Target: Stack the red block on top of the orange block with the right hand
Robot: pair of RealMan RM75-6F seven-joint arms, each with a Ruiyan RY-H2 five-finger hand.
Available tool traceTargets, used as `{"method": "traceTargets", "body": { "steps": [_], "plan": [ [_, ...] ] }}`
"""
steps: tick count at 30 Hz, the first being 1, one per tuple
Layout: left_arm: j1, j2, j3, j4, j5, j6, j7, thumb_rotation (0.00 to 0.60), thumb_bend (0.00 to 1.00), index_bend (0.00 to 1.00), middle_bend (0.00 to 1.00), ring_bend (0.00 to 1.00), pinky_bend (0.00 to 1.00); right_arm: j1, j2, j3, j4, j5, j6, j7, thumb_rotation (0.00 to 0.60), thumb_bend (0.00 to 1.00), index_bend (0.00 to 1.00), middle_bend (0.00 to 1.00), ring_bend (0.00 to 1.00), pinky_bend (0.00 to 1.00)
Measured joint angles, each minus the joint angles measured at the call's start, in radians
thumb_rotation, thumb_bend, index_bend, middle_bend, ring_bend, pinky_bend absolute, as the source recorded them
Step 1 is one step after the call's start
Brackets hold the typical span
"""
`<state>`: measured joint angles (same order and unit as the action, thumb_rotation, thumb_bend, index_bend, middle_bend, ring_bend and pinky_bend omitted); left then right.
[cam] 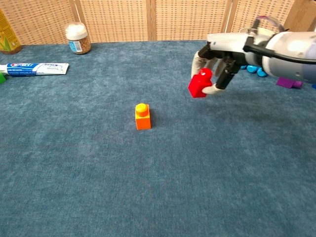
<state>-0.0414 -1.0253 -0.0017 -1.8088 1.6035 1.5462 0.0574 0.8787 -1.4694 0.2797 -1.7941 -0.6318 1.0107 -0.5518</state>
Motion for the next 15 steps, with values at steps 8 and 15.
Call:
{"method": "traceTargets", "body": {
  "steps": [8,15],
  "plan": [
    [-0.002,-0.005,0.0,0.018,-0.006,-0.006,-0.017,0.6,0.3,0.35,0.23,0.12,0.08,0.082,-0.054,0.012,-0.007,0.097,0.053,-0.084,0.6,0.34,0.65,0.35,0.29,0.31],
    [0.001,-0.003,0.001,0.037,-0.01,-0.003,-0.04,0.6,0.3,0.35,0.23,0.12,0.08,0.121,-0.086,0.013,0.001,0.119,0.039,-0.095,0.6,0.33,0.65,0.35,0.29,0.31]
  ]
}}
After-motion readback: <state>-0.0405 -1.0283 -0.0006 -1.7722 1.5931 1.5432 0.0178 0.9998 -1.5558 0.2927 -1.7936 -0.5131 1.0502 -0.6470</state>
